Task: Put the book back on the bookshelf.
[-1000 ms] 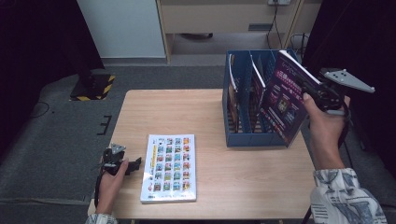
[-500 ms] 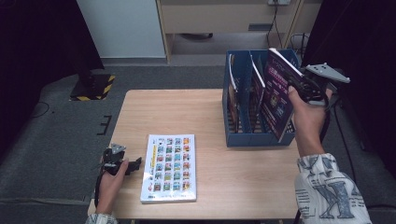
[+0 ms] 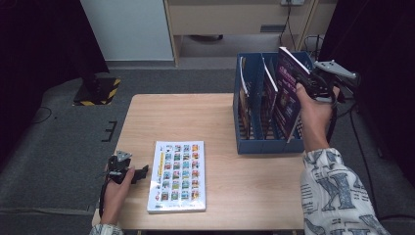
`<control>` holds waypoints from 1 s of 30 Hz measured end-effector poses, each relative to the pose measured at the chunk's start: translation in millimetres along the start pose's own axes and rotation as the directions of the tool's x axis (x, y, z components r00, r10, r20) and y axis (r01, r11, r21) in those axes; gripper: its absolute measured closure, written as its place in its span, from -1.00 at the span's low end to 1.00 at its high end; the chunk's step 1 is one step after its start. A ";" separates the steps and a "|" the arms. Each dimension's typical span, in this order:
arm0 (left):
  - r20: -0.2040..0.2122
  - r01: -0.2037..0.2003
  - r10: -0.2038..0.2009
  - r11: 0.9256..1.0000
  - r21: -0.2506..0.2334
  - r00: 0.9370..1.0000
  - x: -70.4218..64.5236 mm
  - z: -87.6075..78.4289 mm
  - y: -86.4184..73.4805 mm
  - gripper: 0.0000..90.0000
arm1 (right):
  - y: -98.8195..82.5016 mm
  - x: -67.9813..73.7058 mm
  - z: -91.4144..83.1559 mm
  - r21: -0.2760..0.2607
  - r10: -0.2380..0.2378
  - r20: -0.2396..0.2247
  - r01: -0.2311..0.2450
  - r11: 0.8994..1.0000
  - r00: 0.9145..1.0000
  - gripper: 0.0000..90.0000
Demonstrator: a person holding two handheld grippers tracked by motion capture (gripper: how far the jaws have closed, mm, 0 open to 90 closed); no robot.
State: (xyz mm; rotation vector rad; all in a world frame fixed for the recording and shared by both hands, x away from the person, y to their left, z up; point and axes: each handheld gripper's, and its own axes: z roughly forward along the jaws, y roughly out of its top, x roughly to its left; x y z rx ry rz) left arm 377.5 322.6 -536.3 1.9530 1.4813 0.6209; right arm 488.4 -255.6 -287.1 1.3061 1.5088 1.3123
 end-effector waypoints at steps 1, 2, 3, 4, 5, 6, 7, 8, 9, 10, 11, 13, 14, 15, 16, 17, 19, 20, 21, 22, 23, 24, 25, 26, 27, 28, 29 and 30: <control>0.000 0.000 0.000 1.000 0.000 1.000 0.0 0.0 0.0 -0.93 | 0.2 0.4 2.2 0.000 0.004 0.003 -0.004 1.000 1.000 0.84; 0.000 0.000 0.000 1.000 0.000 1.000 0.0 0.0 0.0 -0.93 | 0.6 1.3 5.0 0.002 0.005 0.003 -0.005 1.000 1.000 0.84; 0.000 0.000 0.000 1.000 0.000 1.000 0.0 0.0 0.0 -0.93 | 0.9 1.7 6.6 0.002 0.006 0.004 -0.006 1.000 1.000 0.84; 0.000 0.000 0.000 1.000 -0.001 1.000 -0.1 0.0 -0.1 -0.93 | 1.5 1.7 9.3 0.001 0.003 0.007 -0.003 1.000 1.000 0.84; -0.001 -0.001 0.001 1.000 0.000 1.000 -0.2 -0.1 -0.2 -0.93 | 1.6 1.4 11.6 -0.003 0.009 0.008 -0.009 1.000 1.000 0.84; -0.001 -0.001 0.001 1.000 0.000 1.000 -0.3 -0.3 -0.3 -0.93 | 1.4 1.1 13.7 -0.006 0.016 0.011 -0.016 1.000 1.000 0.84; 0.000 -0.002 0.002 1.000 0.000 1.000 -0.4 -0.3 -0.3 -0.93 | 1.1 0.8 16.0 -0.012 0.018 0.014 -0.018 1.000 1.000 0.84; 0.000 -0.002 0.002 1.000 0.000 1.000 -0.5 -0.3 -0.3 -0.93 | 0.5 0.2 18.2 -0.016 0.021 0.012 -0.021 1.000 1.000 0.84; -0.001 -0.002 0.002 1.000 0.000 1.000 -0.5 -0.3 -0.3 -0.93 | -0.1 -0.1 20.0 -0.021 0.027 0.014 -0.026 0.999 1.000 0.84; 0.000 -0.002 0.002 1.000 0.000 1.000 -0.5 -0.3 -0.3 -0.93 | -0.9 -0.5 21.7 -0.026 0.031 0.014 -0.030 0.999 0.999 0.84; 0.000 -0.002 0.002 1.000 0.001 1.000 -0.5 -0.3 -0.3 -0.93 | -1.5 -0.5 23.3 -0.027 0.036 0.014 -0.036 0.999 0.999 0.84; -0.001 -0.001 0.001 1.000 0.000 1.000 -0.5 -0.3 -0.3 -0.93 | -2.3 -0.6 26.0 -0.030 0.034 0.014 -0.034 0.999 0.999 0.84; -0.001 -0.001 0.001 1.000 0.000 1.000 -0.6 -0.2 -0.3 -0.93 | -2.7 -0.8 27.3 -0.032 0.032 0.013 -0.032 0.999 0.999 0.84; -0.001 -0.001 0.001 1.000 0.000 1.000 -0.6 -0.2 -0.2 -0.93 | -3.1 -1.0 28.0 -0.032 0.031 0.012 -0.031 0.999 0.999 0.84; -0.001 -0.001 0.001 1.000 0.000 1.000 -0.6 -0.1 -0.2 -0.93 | -3.9 -1.4 29.0 -0.037 0.034 0.014 -0.033 0.999 0.999 0.84; -0.001 0.000 0.000 1.000 0.000 1.000 -0.6 -0.1 -0.2 -0.94 | -4.8 -2.0 30.0 -0.042 0.033 0.009 -0.033 0.999 0.999 0.84; 0.000 0.000 0.000 1.000 0.000 1.000 -0.7 0.0 -0.1 -0.94 | -6.1 -1.9 30.9 -0.048 0.035 0.009 -0.035 0.998 0.999 0.84; 0.000 0.000 0.000 1.000 0.000 1.000 -0.7 0.1 0.0 -0.94 | -6.8 -1.8 31.5 -0.048 0.037 0.006 -0.036 0.998 0.999 0.83; 0.000 0.000 0.000 1.000 0.001 1.000 -0.7 0.1 0.0 -0.94 | -7.4 -1.3 31.9 -0.050 0.039 0.005 -0.039 0.998 0.999 0.83; 0.000 -0.001 0.001 1.000 0.001 1.000 -0.7 0.1 0.1 -0.94 | -7.8 -0.9 32.2 -0.052 0.039 0.002 -0.038 0.998 0.999 0.83; 0.001 -0.001 0.001 1.000 0.001 1.000 -0.7 0.2 0.1 -0.94 | -8.6 -0.3 32.9 -0.054 0.033 -0.004 -0.033 0.998 0.999 0.83; 0.001 -0.001 0.001 1.000 0.001 1.000 -0.6 0.2 0.1 -0.94 | -9.1 0.2 33.2 -0.055 0.029 -0.006 -0.029 0.998 1.000 0.83; 0.001 -0.001 0.001 1.000 0.001 1.000 -0.7 0.3 0.2 -0.94 | -9.9 1.0 33.7 -0.057 0.025 -0.009 -0.025 0.998 1.000 0.84; 0.001 -0.002 0.002 1.000 0.002 1.000 -0.7 0.3 0.2 -0.94 | -11.0 1.9 34.6 -0.058 0.020 -0.008 -0.021 0.998 1.000 0.84; 0.001 -0.002 0.002 1.000 0.002 1.000 -0.7 0.3 0.3 -0.94 | -11.7 2.5 35.1 -0.058 0.020 -0.005 -0.020 0.998 1.000 0.83; 0.002 -0.002 0.002 1.000 0.002 1.000 -0.7 0.3 0.3 -0.94 | -13.4 3.1 36.5 -0.054 0.017 -0.013 -0.017 0.998 1.000 0.83; 0.002 -0.002 0.002 1.000 0.001 1.000 -0.7 0.4 0.3 -0.94 | -15.1 3.8 37.5 -0.053 0.010 -0.013 -0.010 0.999 1.000 0.83; 0.002 -0.002 0.002 1.000 0.002 1.000 -0.7 0.4 0.3 -0.94 | -16.4 4.3 38.4 -0.054 0.005 -0.010 -0.006 0.999 1.000 0.83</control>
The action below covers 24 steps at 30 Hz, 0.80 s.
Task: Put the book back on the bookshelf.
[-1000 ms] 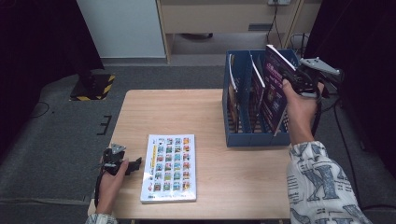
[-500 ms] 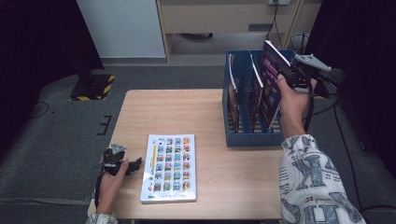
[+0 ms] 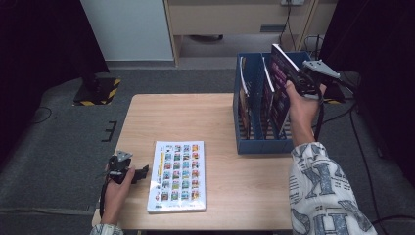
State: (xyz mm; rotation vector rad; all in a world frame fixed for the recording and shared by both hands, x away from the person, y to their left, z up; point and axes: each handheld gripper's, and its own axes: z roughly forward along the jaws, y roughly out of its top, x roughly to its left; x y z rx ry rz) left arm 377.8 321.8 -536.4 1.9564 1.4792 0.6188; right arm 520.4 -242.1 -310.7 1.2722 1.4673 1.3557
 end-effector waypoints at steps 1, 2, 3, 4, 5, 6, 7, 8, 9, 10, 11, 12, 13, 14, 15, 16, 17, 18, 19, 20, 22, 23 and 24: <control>0.000 0.000 0.000 1.000 0.000 1.000 0.0 0.1 0.0 -0.94 | -2.0 -0.1 1.0 -0.001 0.001 -0.004 -0.001 1.000 1.000 0.83; 0.000 0.000 0.000 1.000 0.000 1.000 0.0 0.1 0.0 -0.94 | -4.1 -0.1 1.8 -0.003 0.006 -0.002 -0.006 1.000 1.000 0.83; 0.000 0.000 0.000 1.000 0.000 1.000 0.0 0.1 0.0 -0.94 | -6.3 -0.5 2.7 -0.006 0.007 0.001 -0.007 1.000 1.000 0.83; 0.000 0.000 0.000 1.000 0.000 1.000 0.0 0.1 0.1 -0.94 | -8.3 -0.9 3.5 -0.006 0.010 -0.002 -0.010 1.000 1.000 0.83; 0.001 -0.001 0.001 1.000 0.000 1.000 0.0 0.2 0.1 -0.94 | -10.4 -1.3 4.4 -0.007 0.011 -0.002 -0.011 1.000 1.000 0.83; 0.001 -0.001 0.001 1.000 0.000 1.000 0.0 0.2 0.2 -0.94 | -13.0 -1.8 5.3 -0.009 0.013 0.000 -0.013 1.000 1.000 0.83; 0.001 -0.002 0.002 1.000 0.001 1.000 0.0 0.3 0.3 -0.94 | -14.8 -2.3 6.0 -0.008 0.014 -0.001 -0.014 1.000 1.000 0.83; 0.001 -0.001 0.001 1.000 0.000 1.000 -0.1 0.4 0.3 -0.95 | -16.5 -2.6 6.7 -0.007 0.015 -0.001 -0.015 1.000 1.000 0.83; 0.001 -0.001 0.001 1.000 0.001 1.000 -0.1 0.4 0.4 -0.95 | -17.5 -2.8 7.2 -0.007 0.014 0.000 -0.014 1.000 1.000 0.83; 0.001 -0.001 0.001 1.000 0.000 1.000 -0.1 0.5 0.5 -0.95 | -18.8 -3.1 7.7 -0.007 0.012 0.002 -0.011 1.000 1.000 0.83; 0.001 -0.001 0.001 1.000 0.000 1.000 -0.2 0.6 0.5 -0.95 | -20.6 -3.5 8.6 -0.006 0.012 0.001 -0.012 1.000 1.000 0.83; 0.001 -0.002 0.002 1.000 0.000 1.000 -0.2 0.6 0.6 -0.95 | -21.7 -3.6 9.2 -0.007 0.010 0.002 -0.010 1.000 1.000 0.83; 0.001 -0.001 0.001 1.000 0.000 1.000 -0.2 0.6 0.6 -0.95 | -23.4 -3.7 9.7 -0.007 0.010 0.003 -0.010 1.000 1.000 0.83; 0.001 -0.002 0.002 1.000 0.000 1.000 -0.2 0.6 0.6 -0.95 | -25.7 -4.0 10.5 -0.007 0.011 0.003 -0.011 1.000 1.000 0.83; 0.001 -0.002 0.002 1.000 0.001 1.000 -0.2 0.6 0.6 -0.95 | -27.5 -3.8 11.2 -0.004 0.008 0.001 -0.008 1.000 1.000 0.83; 0.001 -0.001 0.001 1.000 0.000 1.000 -0.2 0.6 0.6 -0.95 | -29.2 -3.9 11.8 -0.004 0.002 0.002 -0.002 1.000 1.000 0.83; 0.001 -0.002 0.002 1.000 0.000 1.000 -0.2 0.6 0.6 -0.95 | -30.9 -4.0 12.2 -0.003 0.005 0.002 -0.005 1.000 1.000 0.83; 0.001 -0.002 0.002 1.000 0.000 1.000 -0.2 0.6 0.6 -0.95 | -32.4 -4.2 12.6 -0.004 0.006 0.001 -0.006 1.000 1.000 0.83; 0.001 -0.001 0.001 1.000 0.000 1.000 -0.2 0.7 0.6 -0.95 | -33.4 -4.3 12.9 -0.005 0.007 -0.001 -0.007 1.000 1.000 0.83; 0.001 -0.001 0.001 1.000 0.000 1.000 -0.2 0.7 0.6 -0.95 | -34.7 -4.5 13.5 -0.004 0.009 0.000 -0.009 1.000 1.000 0.83; 0.001 -0.002 0.002 1.000 0.000 1.000 -0.2 0.7 0.6 -0.95 | -36.2 -4.6 14.2 -0.005 0.010 0.002 -0.010 1.000 1.000 0.83; 0.001 -0.002 0.002 1.000 0.000 1.000 -0.2 0.7 0.6 -0.95 | -36.8 -4.7 14.6 -0.006 0.008 0.001 -0.008 1.000 1.000 0.83; 0.001 -0.002 0.002 1.000 0.000 1.000 -0.2 0.7 0.6 -0.95 | -37.5 -4.4 14.8 -0.005 0.006 0.002 -0.006 1.000 1.000 0.83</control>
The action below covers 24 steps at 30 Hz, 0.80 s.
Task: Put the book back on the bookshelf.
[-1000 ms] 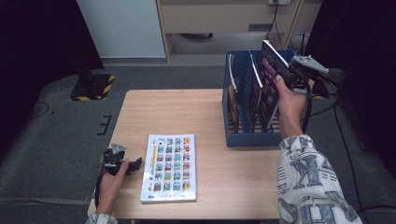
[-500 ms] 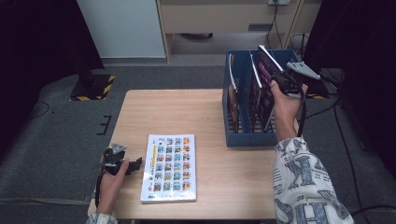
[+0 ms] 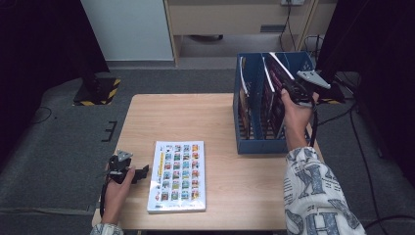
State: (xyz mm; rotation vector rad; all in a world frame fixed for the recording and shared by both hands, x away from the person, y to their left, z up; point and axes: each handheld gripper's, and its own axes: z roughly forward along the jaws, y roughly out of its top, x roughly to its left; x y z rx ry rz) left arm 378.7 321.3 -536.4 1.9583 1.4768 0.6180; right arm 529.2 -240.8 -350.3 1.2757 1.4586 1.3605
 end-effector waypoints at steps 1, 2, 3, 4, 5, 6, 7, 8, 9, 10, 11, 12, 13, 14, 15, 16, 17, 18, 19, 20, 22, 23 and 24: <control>0.000 0.000 0.000 1.000 0.000 1.000 0.0 0.0 0.0 -0.95 | -0.8 0.2 0.3 0.000 0.001 0.001 -0.001 1.000 1.000 0.83; 0.000 0.000 0.000 1.000 0.000 1.000 0.0 0.0 0.0 -0.95 | -1.8 0.2 0.6 0.001 0.000 0.002 0.000 1.000 1.000 0.83; 0.000 0.000 0.000 1.000 0.000 1.000 0.0 0.0 0.0 -0.95 | -2.8 0.4 0.7 0.003 -0.002 0.007 0.002 1.000 1.000 0.83; 0.000 0.000 0.000 1.000 0.000 1.000 0.0 0.0 0.0 -0.95 | -3.6 0.3 0.9 0.004 -0.003 0.009 0.003 1.000 1.000 0.83; 0.000 0.000 0.000 1.000 0.000 1.000 0.0 0.1 0.0 -0.95 | -4.8 0.1 1.5 0.006 -0.004 0.010 0.004 1.000 1.000 0.83; 0.001 0.000 0.000 1.000 -0.001 1.000 0.0 0.1 0.0 -0.95 | -6.3 0.0 2.0 0.009 -0.007 0.011 0.007 1.000 1.000 0.83; 0.001 0.000 0.000 1.000 -0.001 1.000 0.0 0.2 0.1 -0.95 | -7.1 -0.1 2.2 0.012 -0.009 0.013 0.009 1.000 1.000 0.83; 0.000 0.000 0.000 1.000 0.000 1.000 0.0 0.2 0.1 -0.95 | -8.6 -0.2 2.7 0.011 -0.006 0.015 0.006 1.000 1.000 0.83; 0.000 0.000 0.000 1.000 0.000 1.000 -0.1 0.2 0.1 -0.95 | -9.9 -0.3 2.9 0.014 -0.005 0.015 0.005 1.000 1.000 0.83; 0.000 0.000 0.000 1.000 0.000 1.000 -0.1 0.2 0.2 -0.95 | -11.2 -0.3 3.3 0.014 -0.003 0.018 0.003 1.000 1.000 0.83; 0.000 0.000 0.000 1.000 -0.001 1.000 -0.1 0.3 0.2 -0.95 | -12.5 -0.6 3.7 0.016 -0.001 0.017 0.001 1.000 1.000 0.83; 0.000 0.000 0.000 1.000 -0.001 1.000 -0.1 0.3 0.2 -0.95 | -13.3 -0.5 4.0 0.018 0.000 0.017 0.000 1.000 1.000 0.83; 0.001 0.000 0.000 1.000 -0.001 1.000 -0.1 0.3 0.3 -0.95 | -14.5 -0.6 4.3 0.019 -0.001 0.017 0.001 1.000 1.000 0.83; 0.000 0.000 0.000 1.000 0.000 1.000 -0.1 0.3 0.3 -0.95 | -15.9 -0.6 4.6 0.019 0.003 0.016 -0.003 1.000 1.000 0.83; 0.000 0.000 0.000 1.000 0.000 1.000 -0.2 0.3 0.3 -0.95 | -17.1 -0.4 4.7 0.019 0.004 0.016 -0.004 1.000 1.000 0.83; 0.001 0.000 0.000 1.000 0.000 1.000 -0.2 0.4 0.3 -0.95 | -18.1 -0.1 5.0 0.021 0.005 0.014 -0.005 1.000 1.000 0.83; 0.000 0.000 0.000 1.000 0.000 1.000 -0.2 0.4 0.3 -0.95 | -19.0 0.0 5.2 0.023 0.002 0.011 -0.002 1.000 1.000 0.83; 0.000 0.000 0.000 1.000 -0.001 1.000 -0.2 0.4 0.3 -0.95 | -19.9 0.2 5.4 0.024 -0.001 0.009 0.001 1.000 1.000 0.83; 0.001 0.000 0.000 1.000 0.000 1.000 -0.2 0.4 0.3 -0.95 | -20.2 0.3 5.2 0.023 0.001 0.008 -0.001 1.000 1.000 0.83; 0.000 0.000 0.000 1.000 0.000 1.000 -0.2 0.4 0.4 -0.95 | -20.5 0.5 5.0 0.023 0.001 0.004 -0.001 1.000 1.000 0.83; 0.000 0.000 0.000 1.000 0.000 1.000 -0.3 0.5 0.4 -0.95 | -20.4 1.1 5.0 0.025 -0.004 -0.002 0.004 1.000 1.000 0.83; 0.000 0.000 0.000 1.000 -0.001 1.000 -0.4 0.4 0.4 -0.95 | -20.5 1.4 5.0 0.026 -0.008 -0.005 0.008 1.000 1.000 0.83; 0.000 0.000 0.000 1.000 0.000 1.000 -0.4 0.4 0.4 -0.95 | -20.6 1.9 4.5 0.030 -0.014 -0.006 0.014 0.999 1.000 0.83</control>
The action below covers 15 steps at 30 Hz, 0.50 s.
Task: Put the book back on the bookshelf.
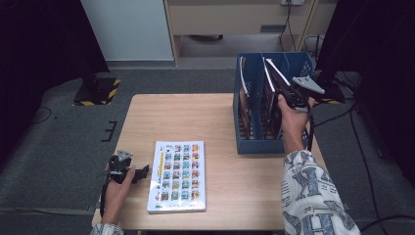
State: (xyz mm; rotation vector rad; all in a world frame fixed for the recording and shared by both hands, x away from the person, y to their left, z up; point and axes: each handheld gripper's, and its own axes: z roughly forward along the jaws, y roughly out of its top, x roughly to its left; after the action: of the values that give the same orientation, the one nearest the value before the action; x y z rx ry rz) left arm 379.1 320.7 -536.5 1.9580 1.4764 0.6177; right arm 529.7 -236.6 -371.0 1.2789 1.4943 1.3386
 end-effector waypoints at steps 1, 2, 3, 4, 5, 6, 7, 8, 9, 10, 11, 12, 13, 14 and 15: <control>0.000 0.000 0.000 1.000 0.000 1.000 0.0 0.0 0.0 -0.95 | -0.5 0.4 0.0 -0.001 -0.003 -0.003 0.003 1.000 1.000 0.83; 0.000 0.000 0.000 1.000 0.000 1.000 0.0 0.0 0.0 -0.95 | -0.6 0.7 -0.2 -0.001 -0.005 -0.004 0.005 1.000 1.000 0.83; 0.000 0.000 0.000 1.000 0.000 1.000 0.0 0.0 0.0 -0.95 | -0.8 1.1 -0.2 -0.002 -0.007 -0.005 0.007 1.000 1.000 0.83; 0.000 0.000 0.000 1.000 0.000 1.000 -0.1 0.0 0.0 -0.94 | -1.0 1.2 -0.3 0.000 -0.011 -0.008 0.011 1.000 1.000 0.82; 0.000 0.000 0.000 1.000 0.000 1.000 -0.1 0.0 0.0 -0.95 | -1.0 1.7 -0.3 0.002 -0.013 -0.016 0.013 1.000 1.000 0.82; 0.000 0.000 0.000 1.000 0.000 1.000 -0.1 0.0 0.0 -0.95 | -1.1 2.0 -0.6 0.004 -0.019 -0.020 0.019 1.000 1.000 0.82; 0.000 0.000 0.000 1.000 0.000 1.000 -0.1 0.0 0.0 -0.95 | -1.5 2.4 -0.9 0.006 -0.025 -0.026 0.025 1.000 0.999 0.82; 0.000 0.000 0.000 1.000 0.000 1.000 -0.1 0.0 0.0 -0.95 | -1.7 2.5 -1.4 0.010 -0.031 -0.033 0.031 0.999 0.999 0.82; 0.000 0.000 0.000 1.000 0.000 1.000 -0.1 0.0 0.0 -0.95 | -2.2 2.8 -2.0 0.012 -0.038 -0.036 0.038 0.999 0.999 0.82; 0.000 0.000 0.000 1.000 0.000 1.000 -0.2 0.0 0.0 -0.95 | -2.4 2.8 -2.3 0.013 -0.044 -0.036 0.044 0.999 0.998 0.82; 0.000 0.000 0.000 1.000 0.000 1.000 -0.2 0.0 0.0 -0.95 | -2.3 2.7 -2.7 0.016 -0.052 -0.035 0.052 0.999 0.998 0.82; 0.000 0.000 0.000 1.000 0.000 1.000 -0.2 0.0 0.0 -0.94 | -2.3 2.2 -3.0 0.017 -0.055 -0.037 0.056 0.998 0.998 0.82; 0.000 0.000 0.000 1.000 0.000 1.000 -0.3 0.0 0.0 -0.95 | -2.2 1.6 -3.1 0.021 -0.052 -0.041 0.052 0.998 0.998 0.81; 0.000 0.000 0.000 1.000 0.000 1.000 -0.3 0.0 0.0 -0.95 | -2.3 1.2 -3.1 0.024 -0.052 -0.044 0.053 0.998 0.998 0.81; 0.000 0.001 -0.001 1.000 0.000 1.000 -0.4 0.0 0.0 -0.95 | -2.5 0.8 -2.8 0.026 -0.055 -0.047 0.057 0.998 0.997 0.80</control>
State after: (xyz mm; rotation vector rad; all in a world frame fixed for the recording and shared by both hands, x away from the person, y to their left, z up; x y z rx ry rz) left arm 379.0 320.4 -536.5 1.9572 1.4769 0.6178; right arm 526.4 -236.4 -372.9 1.2219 1.5739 1.3232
